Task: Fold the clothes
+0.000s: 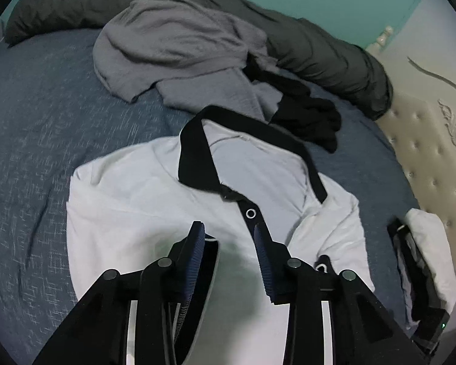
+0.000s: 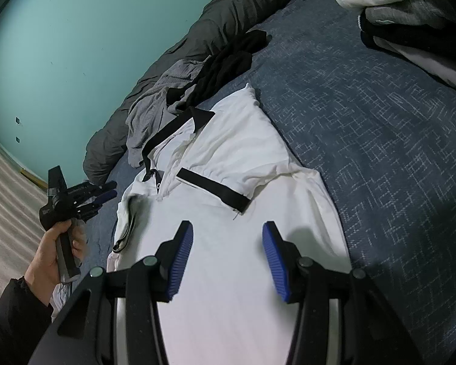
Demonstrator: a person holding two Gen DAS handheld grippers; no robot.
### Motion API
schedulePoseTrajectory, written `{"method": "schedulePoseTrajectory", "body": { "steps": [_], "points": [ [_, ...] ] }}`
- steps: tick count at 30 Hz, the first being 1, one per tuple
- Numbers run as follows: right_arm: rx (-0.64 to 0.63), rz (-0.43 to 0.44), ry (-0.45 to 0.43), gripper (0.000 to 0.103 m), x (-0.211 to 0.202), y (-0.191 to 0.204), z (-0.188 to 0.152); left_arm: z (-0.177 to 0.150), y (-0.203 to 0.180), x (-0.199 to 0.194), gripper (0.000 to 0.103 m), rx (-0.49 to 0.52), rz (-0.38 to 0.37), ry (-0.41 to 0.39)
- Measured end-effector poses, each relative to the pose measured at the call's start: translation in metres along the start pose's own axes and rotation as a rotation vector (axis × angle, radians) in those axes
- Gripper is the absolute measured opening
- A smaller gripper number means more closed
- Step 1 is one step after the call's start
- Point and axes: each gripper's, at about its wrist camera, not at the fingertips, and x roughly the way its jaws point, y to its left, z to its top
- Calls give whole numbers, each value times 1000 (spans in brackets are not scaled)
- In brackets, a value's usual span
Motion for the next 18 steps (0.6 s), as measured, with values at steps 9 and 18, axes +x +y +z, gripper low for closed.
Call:
{"method": "schedulePoseTrajectory", "body": {
  "steps": [9, 18],
  "points": [
    [3, 10, -10, 48, -4, 1, 2, -34, 77, -38, 38, -53, 141, 8],
    [-7, 9, 4, 48, 0, 5, -2, -94, 105, -45, 38, -48, 119, 71]
  ]
}}
